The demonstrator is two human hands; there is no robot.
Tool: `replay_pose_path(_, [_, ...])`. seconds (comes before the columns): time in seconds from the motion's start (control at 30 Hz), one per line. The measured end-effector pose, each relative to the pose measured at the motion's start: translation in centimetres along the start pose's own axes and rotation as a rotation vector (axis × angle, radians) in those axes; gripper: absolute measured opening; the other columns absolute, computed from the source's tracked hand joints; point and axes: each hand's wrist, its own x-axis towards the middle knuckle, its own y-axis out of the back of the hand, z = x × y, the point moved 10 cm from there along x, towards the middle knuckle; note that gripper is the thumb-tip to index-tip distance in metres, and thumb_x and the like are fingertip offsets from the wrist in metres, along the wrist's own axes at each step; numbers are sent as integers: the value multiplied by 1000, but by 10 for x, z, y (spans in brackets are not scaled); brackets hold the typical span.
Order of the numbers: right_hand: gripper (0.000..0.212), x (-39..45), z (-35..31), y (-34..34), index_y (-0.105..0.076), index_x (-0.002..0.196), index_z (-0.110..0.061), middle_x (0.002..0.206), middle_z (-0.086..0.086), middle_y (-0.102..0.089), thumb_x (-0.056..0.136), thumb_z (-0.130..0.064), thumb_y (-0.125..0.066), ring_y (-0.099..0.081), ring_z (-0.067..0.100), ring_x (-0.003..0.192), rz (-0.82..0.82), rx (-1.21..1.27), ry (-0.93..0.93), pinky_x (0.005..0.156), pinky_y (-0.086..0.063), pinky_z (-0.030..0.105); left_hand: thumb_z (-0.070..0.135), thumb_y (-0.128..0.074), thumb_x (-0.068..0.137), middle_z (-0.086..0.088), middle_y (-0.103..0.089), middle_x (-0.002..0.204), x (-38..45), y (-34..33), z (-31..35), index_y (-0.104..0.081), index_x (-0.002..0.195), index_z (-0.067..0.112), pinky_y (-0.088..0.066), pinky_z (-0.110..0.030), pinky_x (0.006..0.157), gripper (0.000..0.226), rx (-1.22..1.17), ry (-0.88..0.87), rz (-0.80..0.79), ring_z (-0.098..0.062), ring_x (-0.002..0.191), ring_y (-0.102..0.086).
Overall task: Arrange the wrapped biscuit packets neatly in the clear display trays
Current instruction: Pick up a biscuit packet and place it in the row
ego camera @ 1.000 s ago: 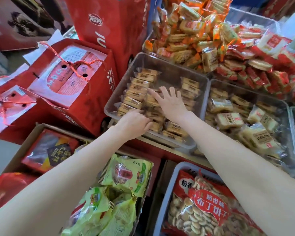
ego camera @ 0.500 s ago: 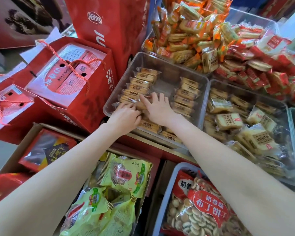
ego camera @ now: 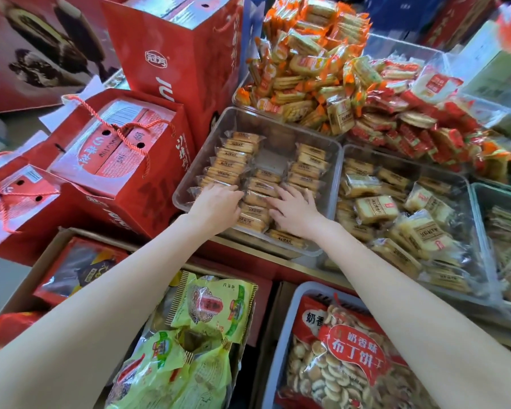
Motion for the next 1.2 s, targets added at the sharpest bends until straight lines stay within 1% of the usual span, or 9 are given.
replay_pose_path(0.17, [43, -69, 83, 50, -46, 138, -16, 154, 12, -25, 97, -30, -44, -14, 28, 143, 238, 71, -256, 117, -9, 46, 13, -43, 93, -9, -54, 132, 6, 12, 57, -48, 133, 9, -35, -39, 103, 40, -87, -81, -2, -28, 121, -49])
replay_pose_path(0.33, [98, -142, 164, 30, -5, 152, -24, 157, 16, 16, 80, -62, -60, 16, 44, 141, 91, 271, -573, 113, 0, 57, 9, -42, 92, -12, -56, 129, 5, 6, 127, -50, 130, 6, -40, -37, 97, 39, -97, -213, -24, -29, 117, -52])
replay_pose_path(0.47, [67, -173, 223, 21, -14, 150, -13, 156, 21, -10, 96, -43, -39, -13, 41, 142, 294, 429, -798, 116, -13, 51, 9, -43, 92, -10, -47, 139, 2, 0, 172, -38, 141, 9, -37, -38, 103, 49, -116, -277, -93, -27, 127, -44])
replay_pose_path(0.7, [81, -170, 226, -4, -17, 148, -18, 142, 17, -42, 85, -37, -64, -35, 37, 132, 112, 570, -685, 109, -31, 48, 8, -49, 91, -9, -37, 147, -2, -3, 231, -28, 146, 13, -44, -39, 99, 60, -138, -405, -127, -28, 125, -47])
replay_pose_path(0.87, [60, -165, 217, -8, -22, 149, -23, 149, 8, -38, 96, -38, -49, -37, 30, 134, 97, 624, -566, 110, -29, 41, 6, -50, 91, -8, -29, 151, 2, -8, 253, -18, 150, 18, -42, -32, 97, 68, -155, -410, -176, -27, 127, -44])
replay_pose_path(0.93, [66, -166, 218, -3, -25, 147, -16, 147, 9, -39, 92, -31, -59, -42, 27, 130, 142, 704, -564, 102, -35, 36, 7, -54, 90, -11, -31, 147, 8, -7, 252, -15, 150, 19, -43, -31, 94, 72, -156, -384, -153, -28, 124, -46])
replay_pose_path(1.03, [80, -175, 230, 3, -34, 140, -4, 141, 14, -40, 79, -36, -74, -46, 29, 122, 137, 688, -658, 89, -40, 34, 9, -58, 89, -13, -37, 137, 16, -12, 249, -28, 146, 19, -44, -33, 96, 65, -100, -376, -152, -28, 120, -46])
replay_pose_path(1.1, [68, -181, 237, 11, -48, 124, -1, 129, 15, -45, 74, -38, -77, -50, 28, 111, 142, 630, -683, 84, -43, 34, 10, -56, 90, -12, -41, 131, 22, -15, 246, -44, 137, 15, -45, -34, 96, 49, -83, -355, -120, -27, 118, -46])
replay_pose_path(1.2, [75, -178, 234, 34, -43, 131, -6, 130, 10, -45, 71, -31, -80, -47, 24, 115, 255, 757, -560, 96, -42, 38, 13, -56, 91, -9, -43, 128, 27, -20, 243, -53, 127, 14, -44, -34, 97, 36, -91, -341, -81, -26, 118, -43])
